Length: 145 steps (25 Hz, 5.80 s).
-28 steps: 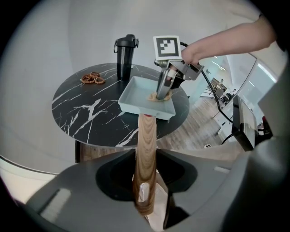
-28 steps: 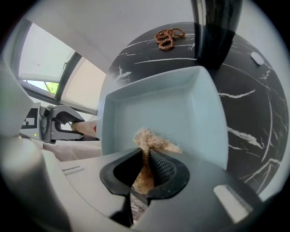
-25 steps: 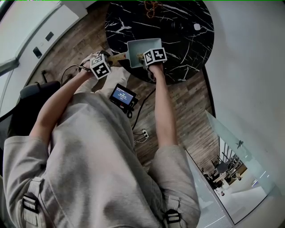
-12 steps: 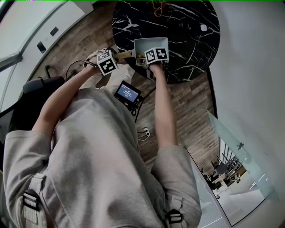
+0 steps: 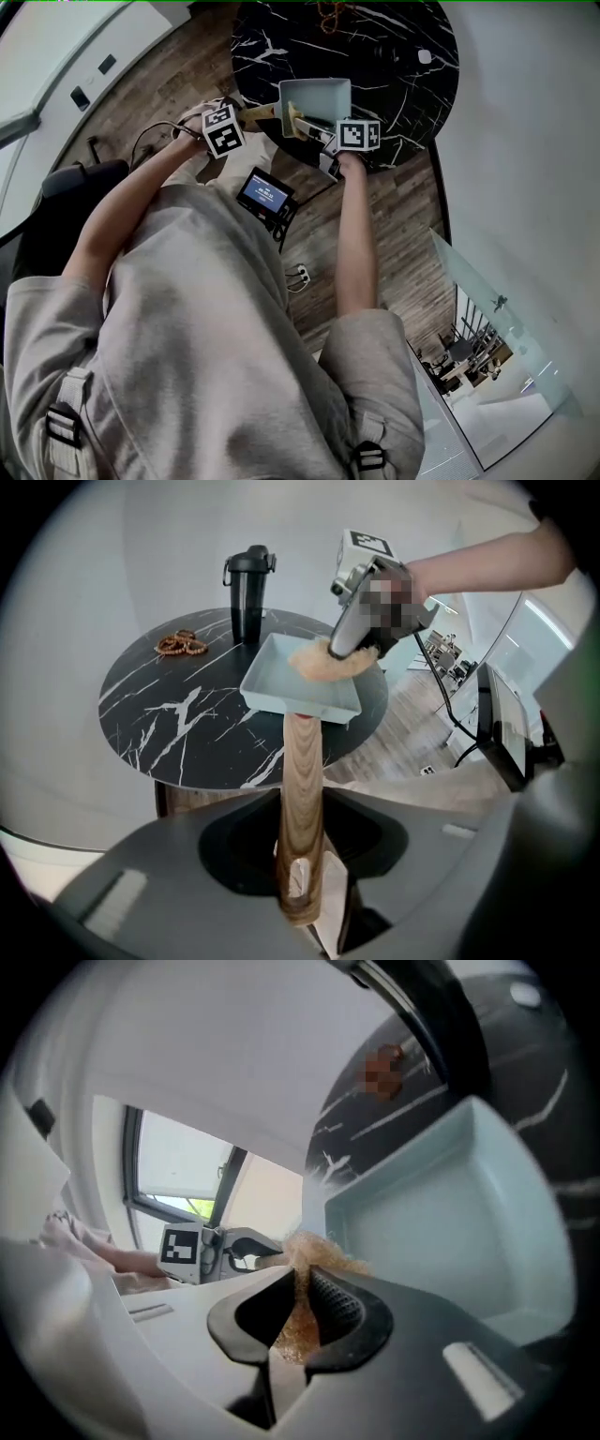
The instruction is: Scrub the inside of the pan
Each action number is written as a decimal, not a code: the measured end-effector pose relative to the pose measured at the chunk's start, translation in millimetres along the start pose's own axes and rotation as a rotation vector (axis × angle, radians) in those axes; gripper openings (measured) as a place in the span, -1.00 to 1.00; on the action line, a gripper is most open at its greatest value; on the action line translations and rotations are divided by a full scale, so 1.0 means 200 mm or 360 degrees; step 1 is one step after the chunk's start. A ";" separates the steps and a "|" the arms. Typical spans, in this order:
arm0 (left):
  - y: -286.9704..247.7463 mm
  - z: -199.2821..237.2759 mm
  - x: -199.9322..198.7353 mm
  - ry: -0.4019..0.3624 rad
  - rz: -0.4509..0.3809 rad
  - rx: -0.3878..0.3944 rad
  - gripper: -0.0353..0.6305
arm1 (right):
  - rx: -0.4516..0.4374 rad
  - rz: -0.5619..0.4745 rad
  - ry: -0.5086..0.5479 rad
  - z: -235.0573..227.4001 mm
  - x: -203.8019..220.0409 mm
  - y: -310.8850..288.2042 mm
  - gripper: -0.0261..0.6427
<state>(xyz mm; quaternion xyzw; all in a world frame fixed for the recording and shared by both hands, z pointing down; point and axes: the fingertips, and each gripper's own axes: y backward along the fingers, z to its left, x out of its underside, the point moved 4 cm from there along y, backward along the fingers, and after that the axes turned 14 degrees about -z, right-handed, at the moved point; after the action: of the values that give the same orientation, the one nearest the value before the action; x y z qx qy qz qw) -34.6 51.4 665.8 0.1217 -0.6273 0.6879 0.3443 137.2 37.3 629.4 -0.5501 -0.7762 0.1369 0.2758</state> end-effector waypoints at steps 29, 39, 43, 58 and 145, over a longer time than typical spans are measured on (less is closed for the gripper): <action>0.03 0.00 -0.04 -0.0006 -0.0013 -0.0014 -0.47 | 0.0987 0.1543 0.1902 -0.40 -0.27 0.12 -0.75; 0.02 0.00 -0.04 0.0028 0.0021 0.0016 -0.47 | 0.0894 0.1522 0.1412 -0.48 -0.05 0.20 -0.75; 0.02 0.01 -0.05 0.0005 0.0036 -0.0001 -0.47 | 0.0881 0.1340 0.1129 -0.50 -0.05 0.20 -0.75; -0.02 0.01 -0.03 -0.0057 0.0089 -0.0021 -0.47 | 0.0480 0.1369 0.0838 -0.24 0.19 -0.22 -0.75; 0.86 0.04 -0.55 0.0425 -0.1209 0.0310 -0.35 | 0.0410 -0.0918 0.0467 0.65 -0.26 0.35 -0.58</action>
<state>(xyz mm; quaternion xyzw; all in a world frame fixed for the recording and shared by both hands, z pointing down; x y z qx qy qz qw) -62.6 13.3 466.9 0.2863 -0.4195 0.5777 0.6389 128.6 25.5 474.5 -0.2825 -0.8281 0.0696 0.4791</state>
